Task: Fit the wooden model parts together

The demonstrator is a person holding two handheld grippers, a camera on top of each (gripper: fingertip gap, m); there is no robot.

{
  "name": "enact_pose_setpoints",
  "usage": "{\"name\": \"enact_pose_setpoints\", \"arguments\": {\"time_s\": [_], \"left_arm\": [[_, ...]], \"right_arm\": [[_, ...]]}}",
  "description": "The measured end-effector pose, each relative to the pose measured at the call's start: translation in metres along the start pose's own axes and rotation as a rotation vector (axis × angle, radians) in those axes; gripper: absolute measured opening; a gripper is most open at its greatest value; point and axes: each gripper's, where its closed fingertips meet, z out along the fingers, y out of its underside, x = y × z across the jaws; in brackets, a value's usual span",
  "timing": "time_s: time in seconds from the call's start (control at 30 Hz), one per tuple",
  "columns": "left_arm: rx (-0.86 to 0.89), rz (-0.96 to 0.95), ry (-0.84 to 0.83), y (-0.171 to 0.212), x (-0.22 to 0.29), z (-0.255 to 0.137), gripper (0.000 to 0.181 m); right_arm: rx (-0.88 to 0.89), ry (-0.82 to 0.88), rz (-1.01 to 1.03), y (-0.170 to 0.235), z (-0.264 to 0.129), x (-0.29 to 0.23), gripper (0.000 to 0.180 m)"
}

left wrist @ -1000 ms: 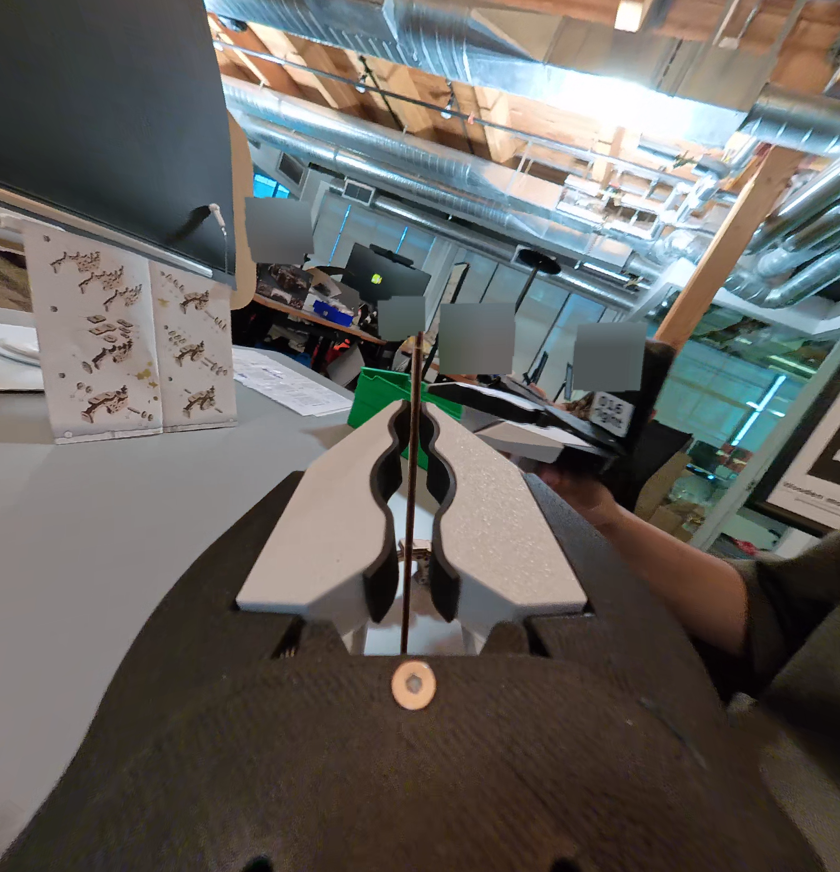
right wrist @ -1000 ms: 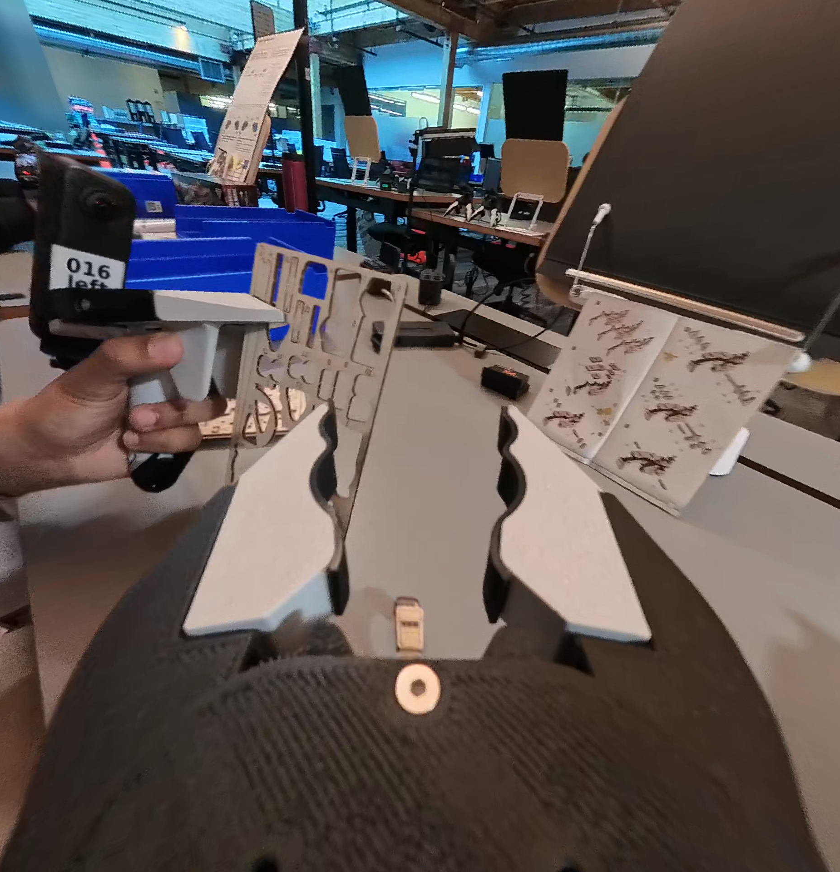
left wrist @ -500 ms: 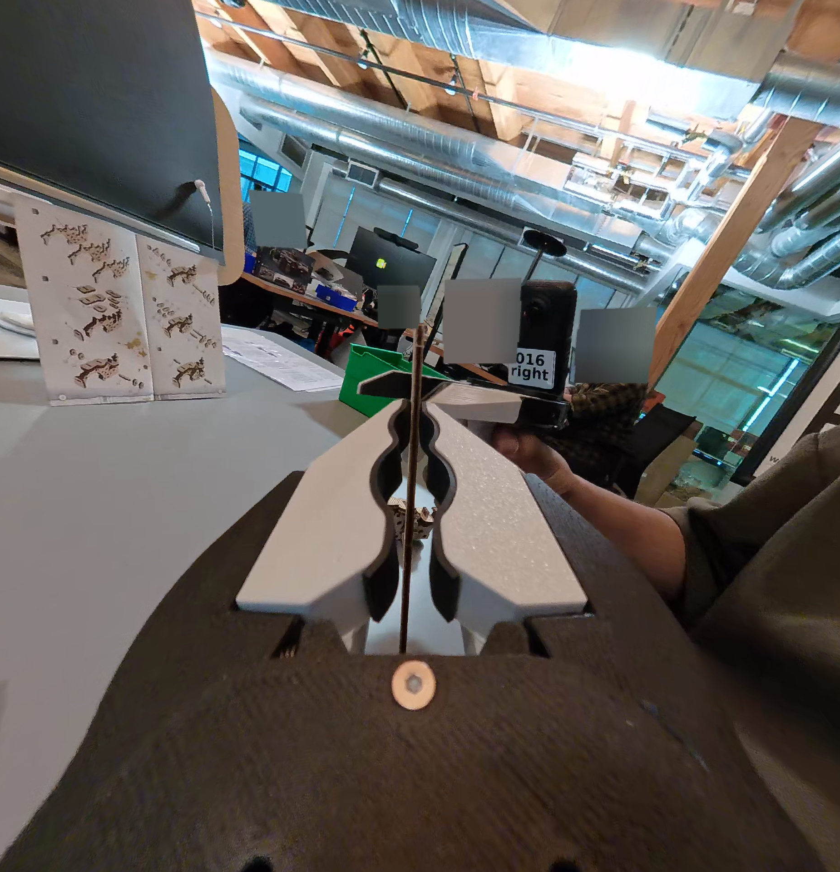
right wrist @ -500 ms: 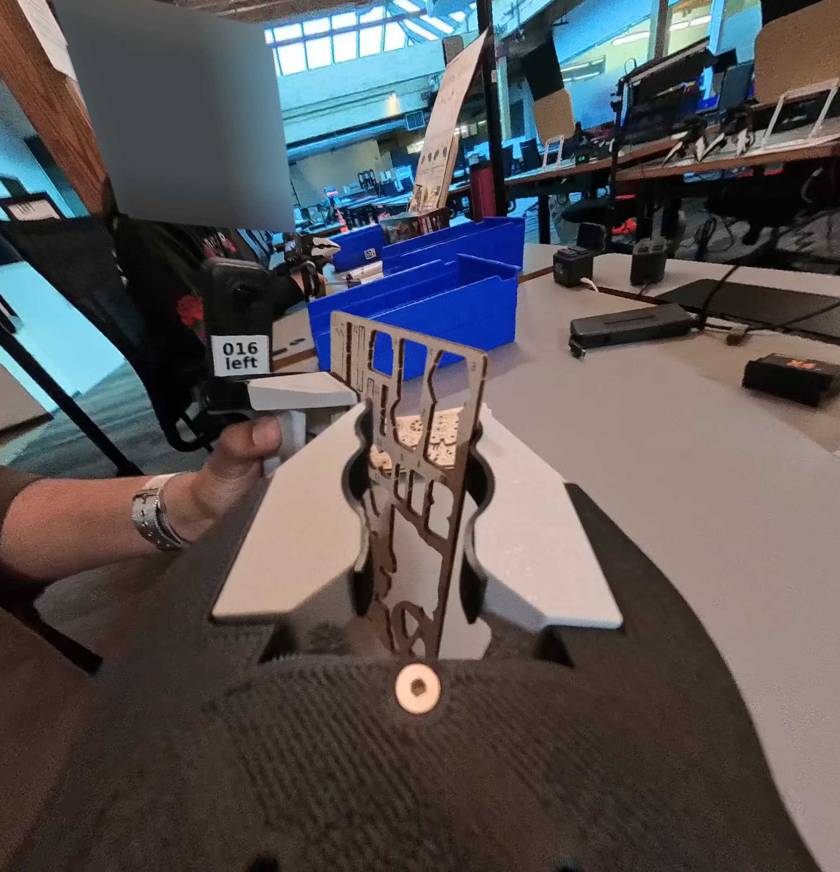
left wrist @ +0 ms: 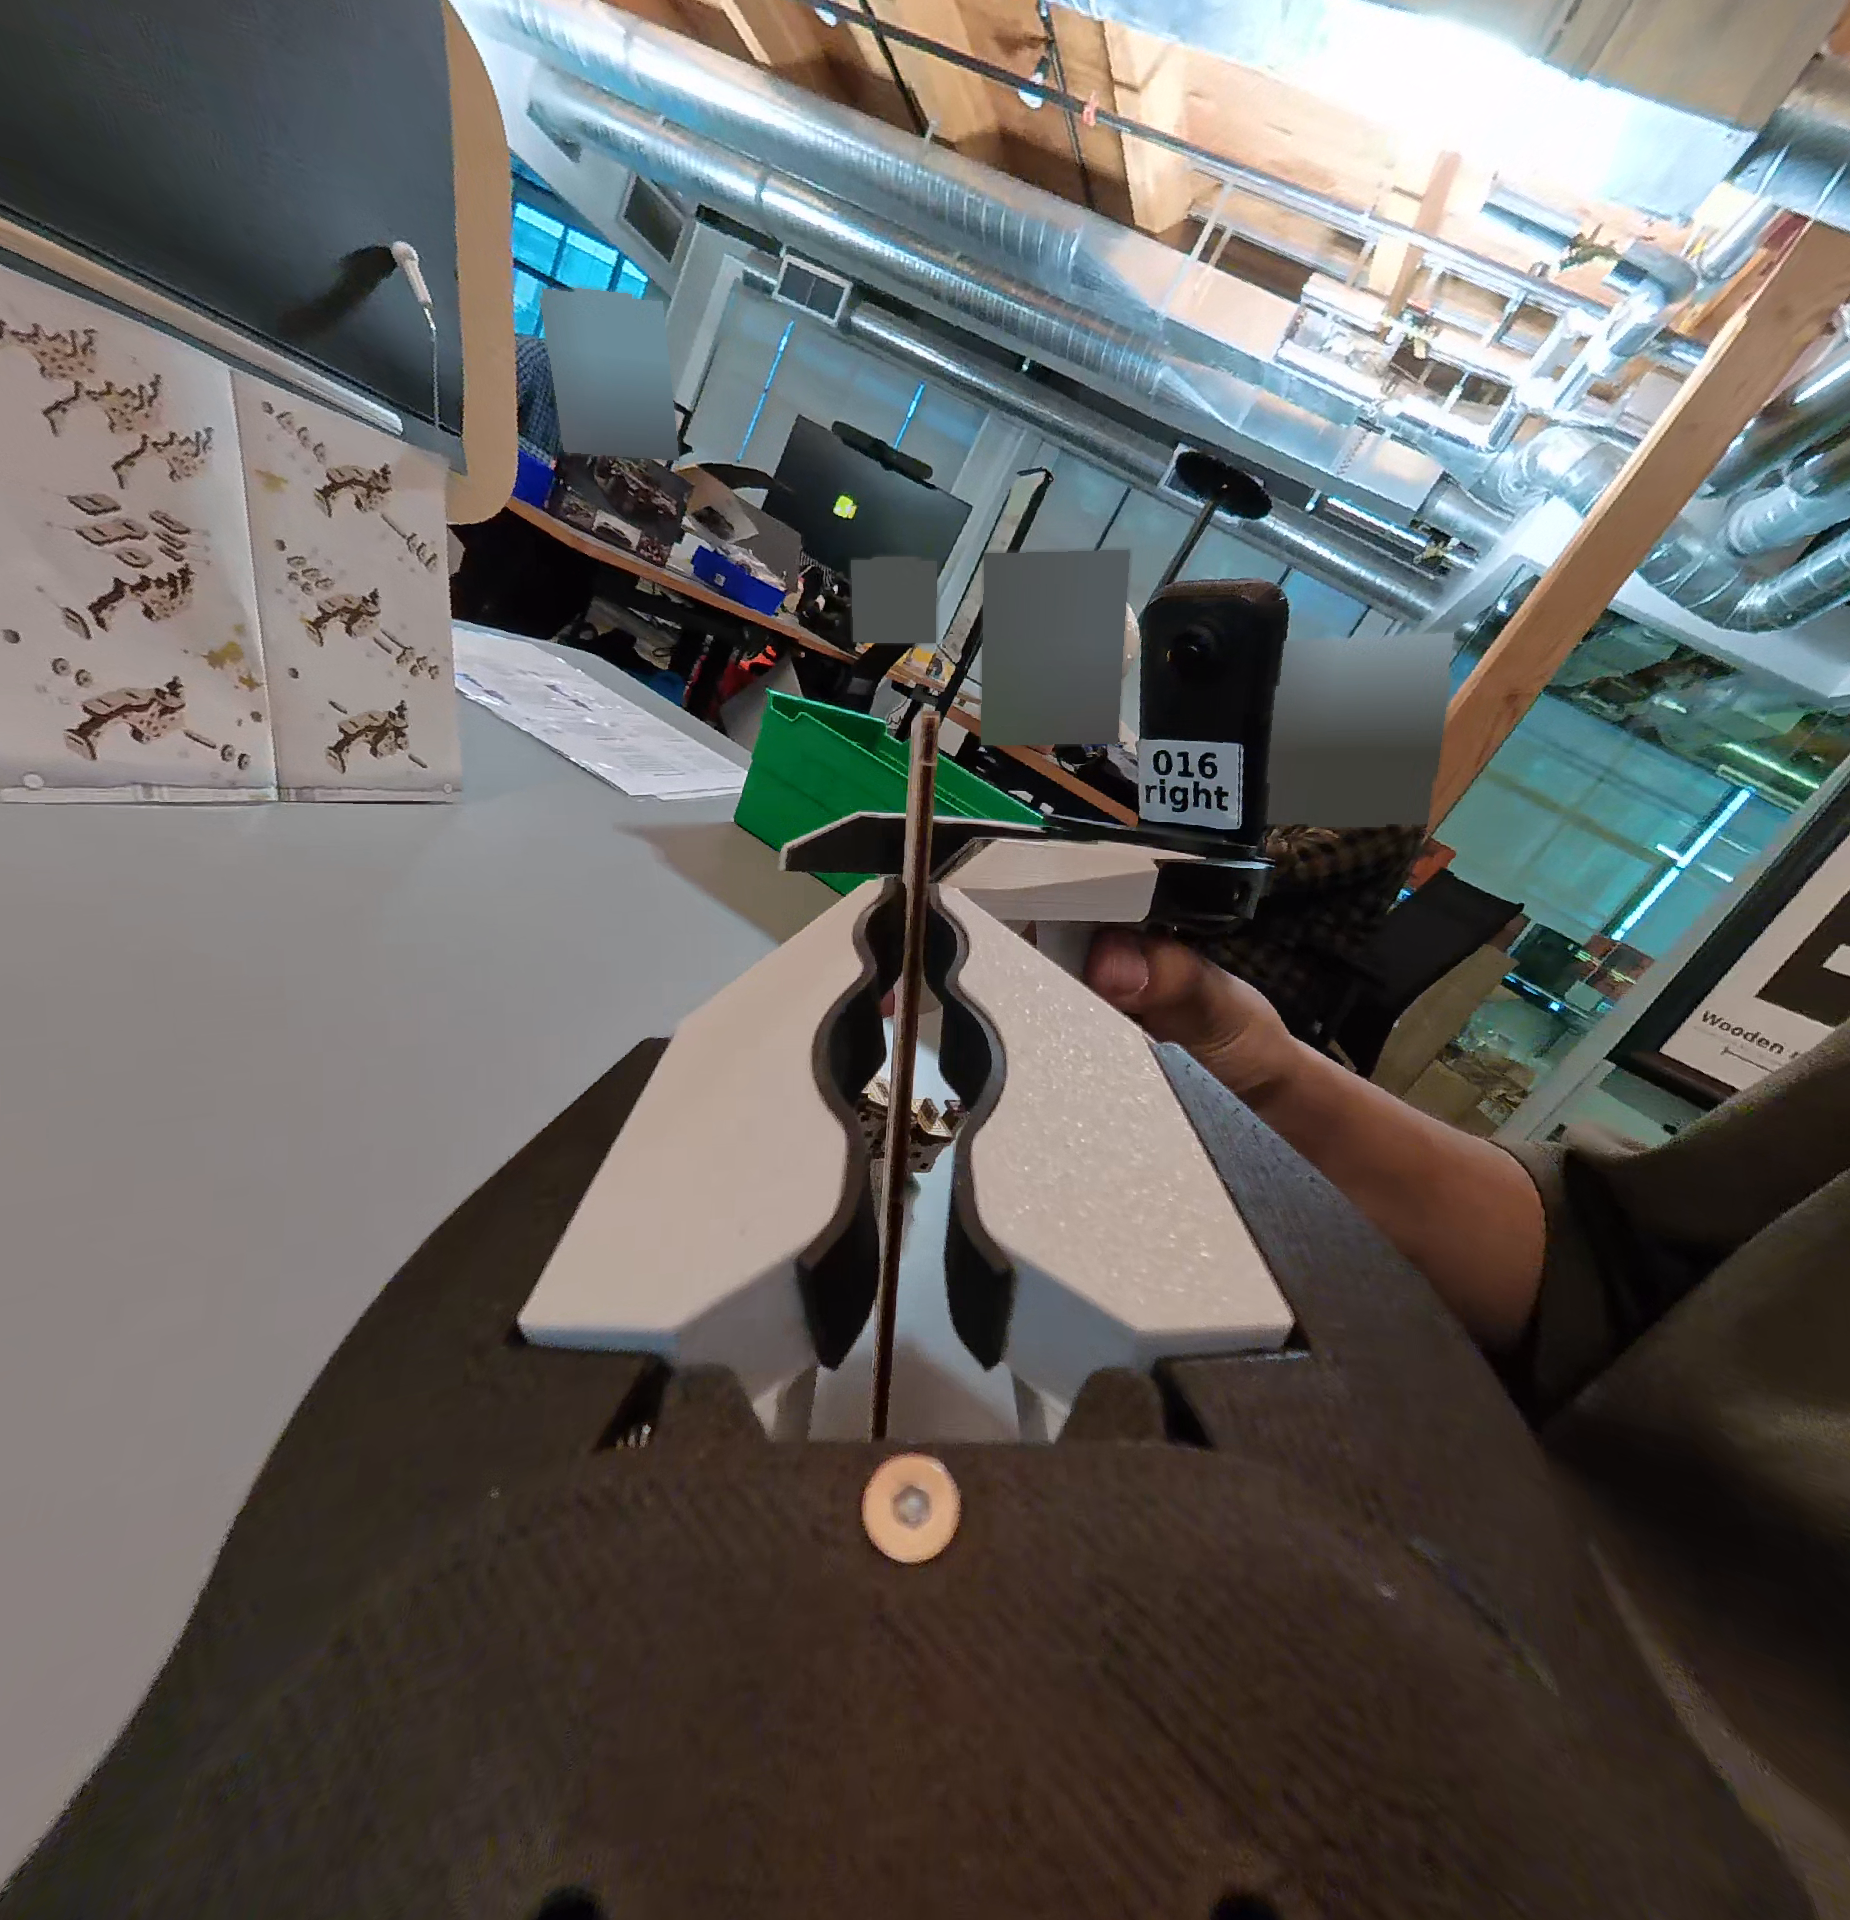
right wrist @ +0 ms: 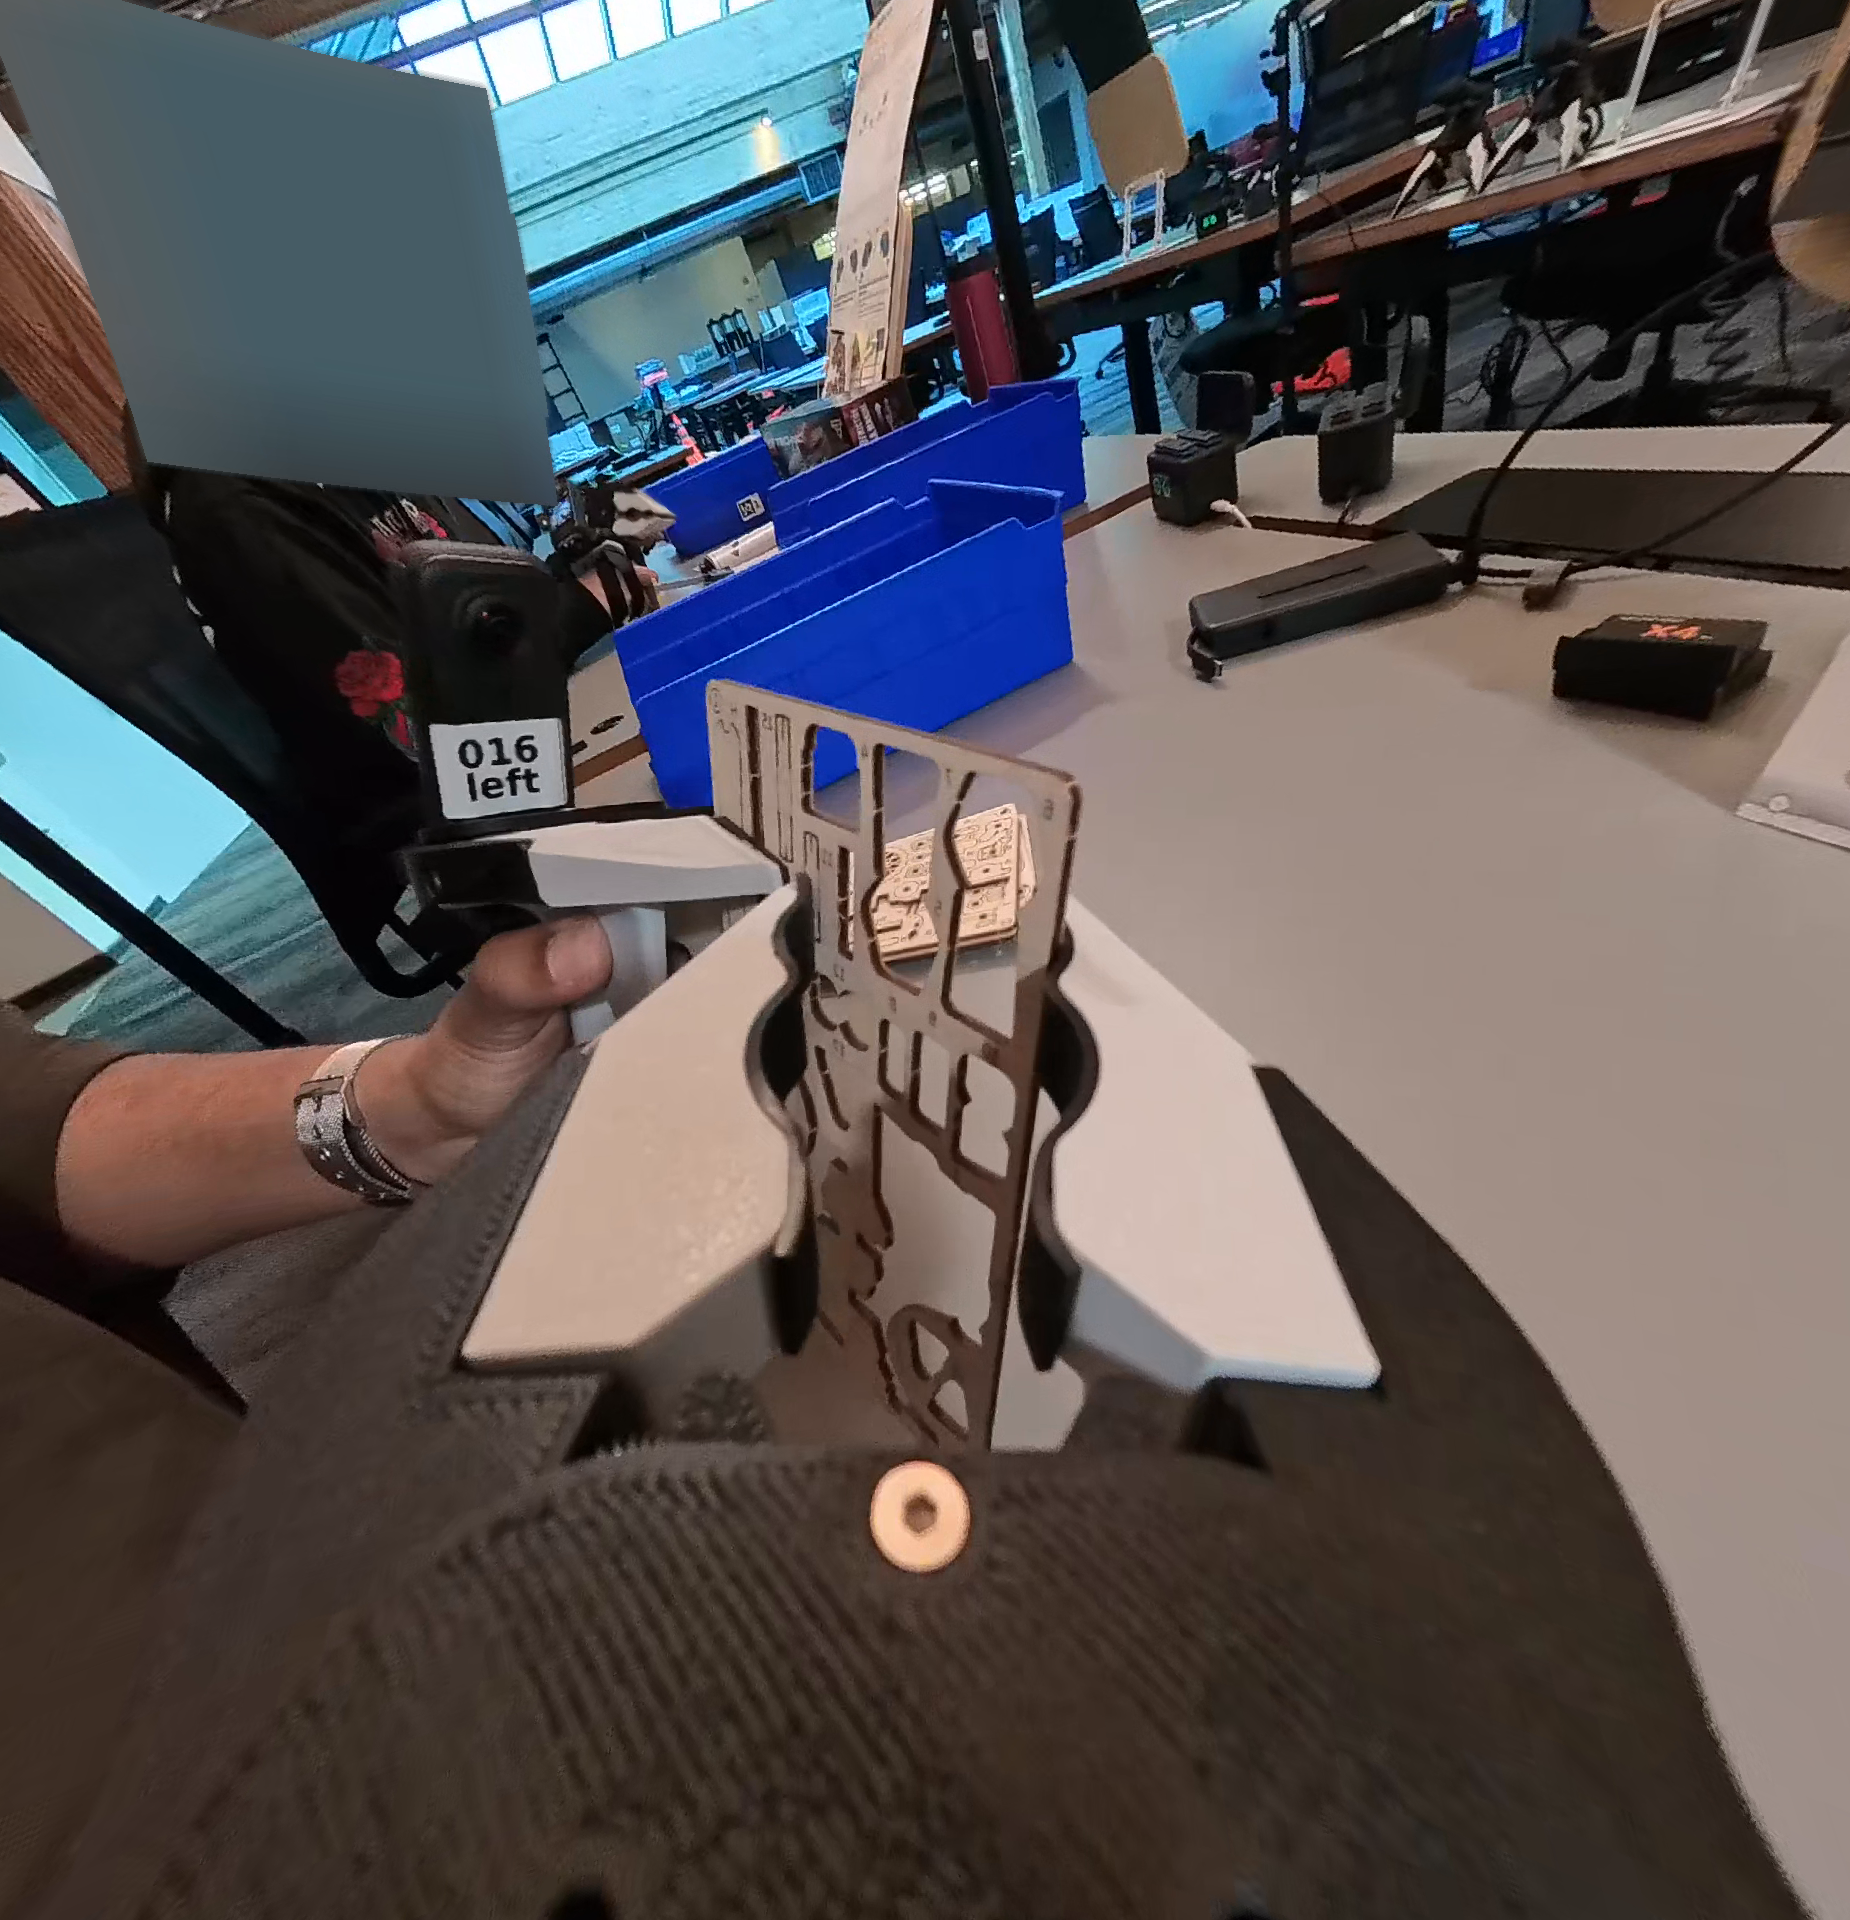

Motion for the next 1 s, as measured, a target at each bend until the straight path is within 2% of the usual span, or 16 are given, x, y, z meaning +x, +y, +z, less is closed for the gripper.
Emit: {"name": "enact_pose_setpoints", "arguments": {"time_s": [0.43,1.0], "left_arm": [[-0.071,0.045,-0.096,0.0082,-0.0073,0.0064,0.000],[-0.041,0.078,-0.091,0.0058,-0.0049,0.0062,0.000]], "right_arm": [[-0.027,0.033,0.050,0.0075,-0.0030,0.0106,0.041],[-0.021,0.050,0.027,0.0045,-0.0042,0.0088,0.039]]}}
